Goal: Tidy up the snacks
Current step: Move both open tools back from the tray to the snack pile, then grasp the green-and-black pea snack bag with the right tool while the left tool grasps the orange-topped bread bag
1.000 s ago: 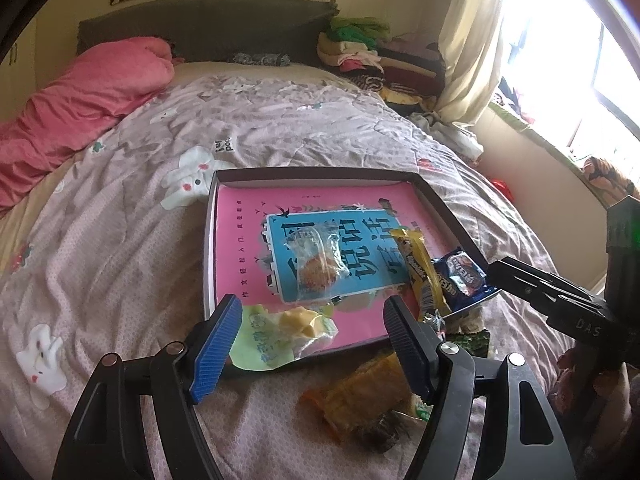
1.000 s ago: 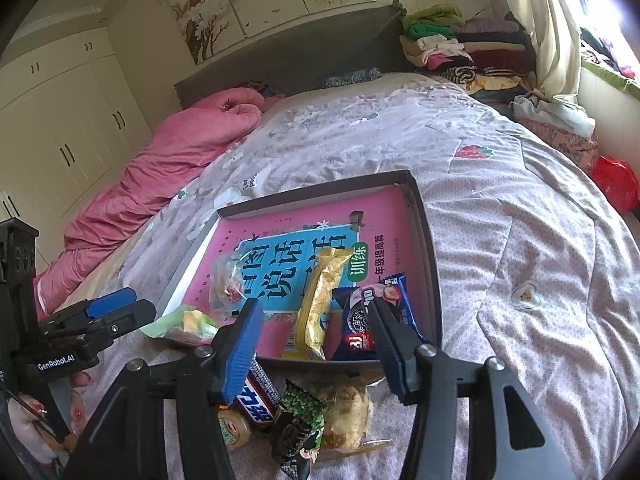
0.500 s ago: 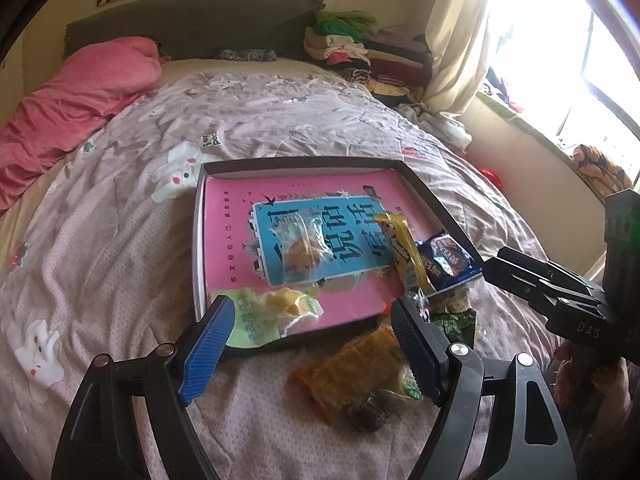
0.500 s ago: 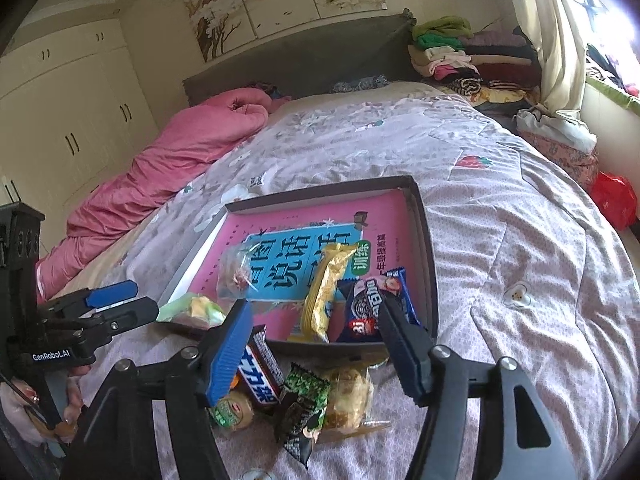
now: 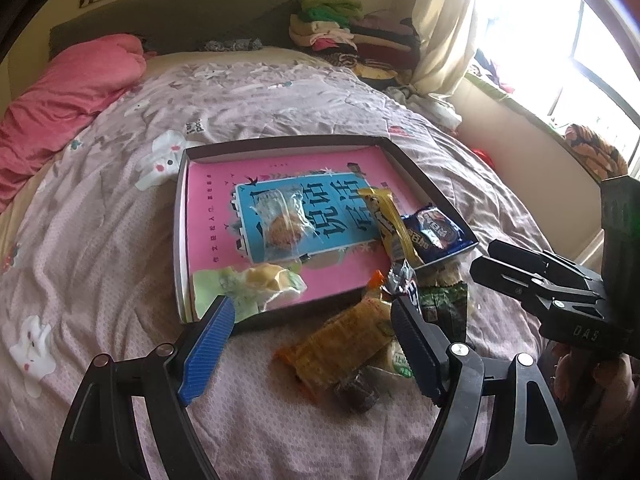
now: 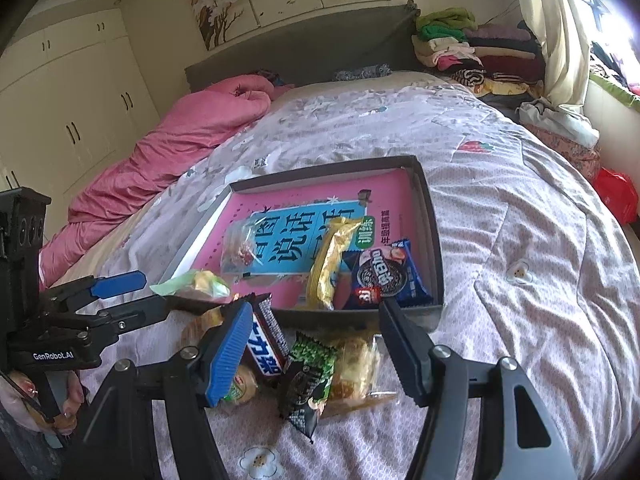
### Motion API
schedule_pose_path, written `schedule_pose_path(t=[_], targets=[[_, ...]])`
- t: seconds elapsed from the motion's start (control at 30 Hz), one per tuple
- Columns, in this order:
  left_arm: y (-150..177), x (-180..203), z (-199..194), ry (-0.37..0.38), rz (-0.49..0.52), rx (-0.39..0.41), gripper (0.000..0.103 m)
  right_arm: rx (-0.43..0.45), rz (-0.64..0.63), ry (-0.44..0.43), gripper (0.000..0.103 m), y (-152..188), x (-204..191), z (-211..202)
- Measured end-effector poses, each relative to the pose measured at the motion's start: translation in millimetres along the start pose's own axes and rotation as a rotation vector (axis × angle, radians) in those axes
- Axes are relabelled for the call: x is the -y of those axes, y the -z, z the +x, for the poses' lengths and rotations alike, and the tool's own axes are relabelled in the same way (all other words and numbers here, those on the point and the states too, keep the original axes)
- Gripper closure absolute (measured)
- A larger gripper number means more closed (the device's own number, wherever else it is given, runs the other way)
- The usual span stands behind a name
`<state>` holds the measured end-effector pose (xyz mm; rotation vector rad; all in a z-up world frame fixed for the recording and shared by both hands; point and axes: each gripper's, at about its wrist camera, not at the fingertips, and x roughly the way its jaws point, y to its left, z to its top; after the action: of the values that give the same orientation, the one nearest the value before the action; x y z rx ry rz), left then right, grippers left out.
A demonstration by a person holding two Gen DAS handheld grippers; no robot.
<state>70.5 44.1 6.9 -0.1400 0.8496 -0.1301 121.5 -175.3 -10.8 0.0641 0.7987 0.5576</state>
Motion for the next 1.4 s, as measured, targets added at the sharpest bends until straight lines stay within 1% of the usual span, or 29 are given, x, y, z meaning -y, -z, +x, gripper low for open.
schedule_pose_path(t=[0.23, 0.37, 0.67, 0.8, 0.9, 1.0, 1.13, 1.23, 1.4], targets=[[7.0, 7.5, 3.1, 0.007, 0.039, -0.029, 0.022, -0.032, -0.023, -0.016, 0.038, 9.0, -7.8, 1.8], [12.5, 11.4, 10.0, 0.029, 0.051, -0.068, 0.022, -0.057, -0.035, -0.026, 0.038, 15.0, -12.1, 3.2], [19.9, 22.3, 21.8, 0.025, 0.098, -0.108, 0.022, -0.128, -0.026, -0.045, 0.038, 28.7, -11.4, 9.0], [22.4, 22.6, 27.3, 0.019, 0.105, -0.124, 0.022, -0.155, -0.027, -0.053, 0.038, 34.3, -12.7, 13.8], [23.6, 22.1, 31.0, 0.012, 0.108, -0.132, 0.022, -0.181, -0.004, -0.061, 0.038, 38.3, -9.3, 19.7], [24.1, 20.8, 33.6, 0.009, 0.105, -0.136, 0.022, -0.182, 0.02, -0.074, 0.038, 39.6, -5.5, 21.7], [24.4, 20.3, 37.1, -0.002, 0.108, -0.141, 0.022, -0.179, 0.014, -0.079, 0.038, 40.8, -6.7, 22.3], [24.6, 20.2, 39.0, -0.003, 0.109, -0.144, 0.022, -0.193, 0.008, -0.096, 0.041, 41.9, -10.0, 26.3], [24.5, 19.3, 43.9, -0.004, 0.113, -0.151, 0.022, -0.195, -0.019, -0.082, 0.042, 42.8, -16.5, 33.1]])
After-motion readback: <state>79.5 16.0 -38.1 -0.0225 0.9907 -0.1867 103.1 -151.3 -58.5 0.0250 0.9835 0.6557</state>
